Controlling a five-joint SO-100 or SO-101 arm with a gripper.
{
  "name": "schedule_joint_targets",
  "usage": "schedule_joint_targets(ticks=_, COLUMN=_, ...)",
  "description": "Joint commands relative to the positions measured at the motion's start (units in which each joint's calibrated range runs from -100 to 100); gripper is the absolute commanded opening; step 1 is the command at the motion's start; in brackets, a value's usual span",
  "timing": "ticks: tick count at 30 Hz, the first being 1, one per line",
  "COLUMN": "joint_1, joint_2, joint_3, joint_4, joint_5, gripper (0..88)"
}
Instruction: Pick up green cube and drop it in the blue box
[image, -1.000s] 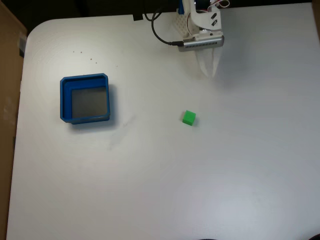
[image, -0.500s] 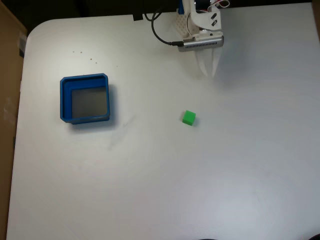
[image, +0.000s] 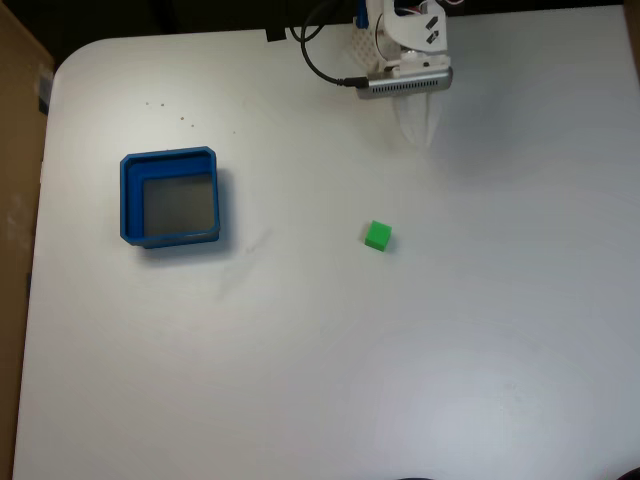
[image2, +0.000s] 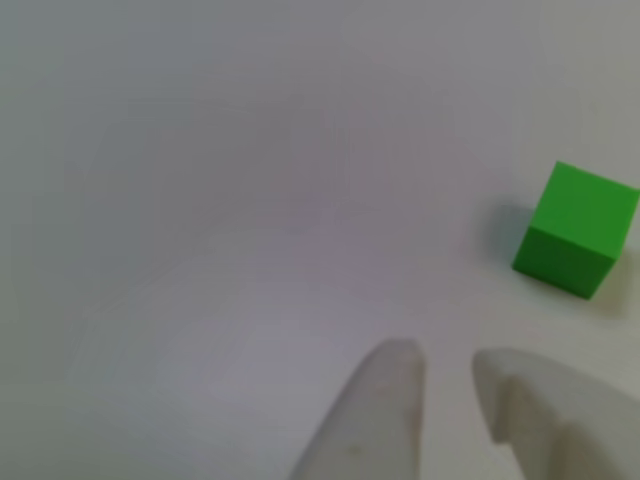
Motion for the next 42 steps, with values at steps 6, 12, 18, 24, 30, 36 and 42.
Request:
schedule_joint_targets(ticks=6, joint_1=1.9, joint_2=8.0, joint_3=-11.1, joint_4=-1.7, joint_5=0.1, gripper=0.7)
schedule_joint_targets(ticks=12, joint_1=6.1, joint_2=19.4, joint_3=-20.9, joint_4=-1.6, joint_5=0.1, gripper=0.7)
schedule_joint_targets(ticks=18, joint_1=10.1, joint_2=28.8, joint_3=-29.5, joint_4=-1.6, joint_5=0.1, gripper=0.7)
schedule_joint_targets(ticks=24, joint_1=12.0, joint_2=38.6, joint_3=-37.5, joint_4=-1.6, joint_5=0.1, gripper=0.7)
schedule_joint_targets(ticks=30, joint_1=12.1, joint_2=50.4, joint_3=-46.3, joint_4=-1.6, joint_5=-0.1, gripper=0.7)
schedule_joint_targets(ticks=36, joint_1=12.7, joint_2=62.2, joint_3=-54.6, joint_4=-1.4, joint_5=-0.1, gripper=0.7)
schedule_joint_targets(ticks=42, joint_1=12.7, joint_2=71.0, joint_3=-57.5, joint_4=-1.0, joint_5=-0.2, gripper=0.7)
